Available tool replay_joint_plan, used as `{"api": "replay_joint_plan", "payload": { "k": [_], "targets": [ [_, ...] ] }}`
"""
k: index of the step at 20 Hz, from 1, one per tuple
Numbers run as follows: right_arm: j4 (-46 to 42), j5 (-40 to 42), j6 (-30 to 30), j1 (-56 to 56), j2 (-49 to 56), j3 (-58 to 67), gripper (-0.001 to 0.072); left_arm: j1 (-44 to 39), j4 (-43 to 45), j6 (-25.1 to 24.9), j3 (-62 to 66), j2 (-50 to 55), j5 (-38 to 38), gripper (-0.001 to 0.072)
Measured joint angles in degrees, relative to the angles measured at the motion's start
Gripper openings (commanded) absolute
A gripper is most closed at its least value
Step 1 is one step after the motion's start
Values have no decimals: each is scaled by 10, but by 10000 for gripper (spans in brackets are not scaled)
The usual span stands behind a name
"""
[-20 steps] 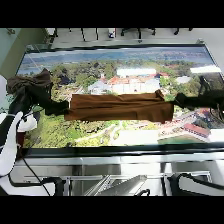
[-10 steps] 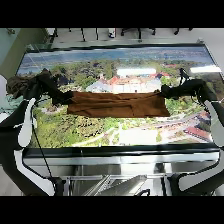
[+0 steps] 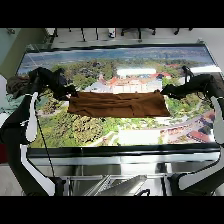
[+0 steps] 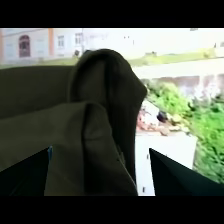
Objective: Fold the shirts.
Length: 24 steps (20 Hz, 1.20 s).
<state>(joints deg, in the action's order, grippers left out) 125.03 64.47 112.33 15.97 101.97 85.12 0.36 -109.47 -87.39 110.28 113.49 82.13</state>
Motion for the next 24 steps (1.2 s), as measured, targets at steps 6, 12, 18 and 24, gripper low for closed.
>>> {"api": "replay_joint_plan", "payload": {
  "k": [6,12,18,24],
  "targets": [
    [2,59,25,11,47,10,703,14,0,30,57,-23,56,609],
    [52,72,40,13,94,12,255,17,-1,39,22,-82,47,10],
    [107,73,78,9,113,16,22,-20,-1,40,30,-98,12,12],
    [129,109,86,16,96,34,21,-114,-1,40,32,-61,-43,12]
  ]
}}
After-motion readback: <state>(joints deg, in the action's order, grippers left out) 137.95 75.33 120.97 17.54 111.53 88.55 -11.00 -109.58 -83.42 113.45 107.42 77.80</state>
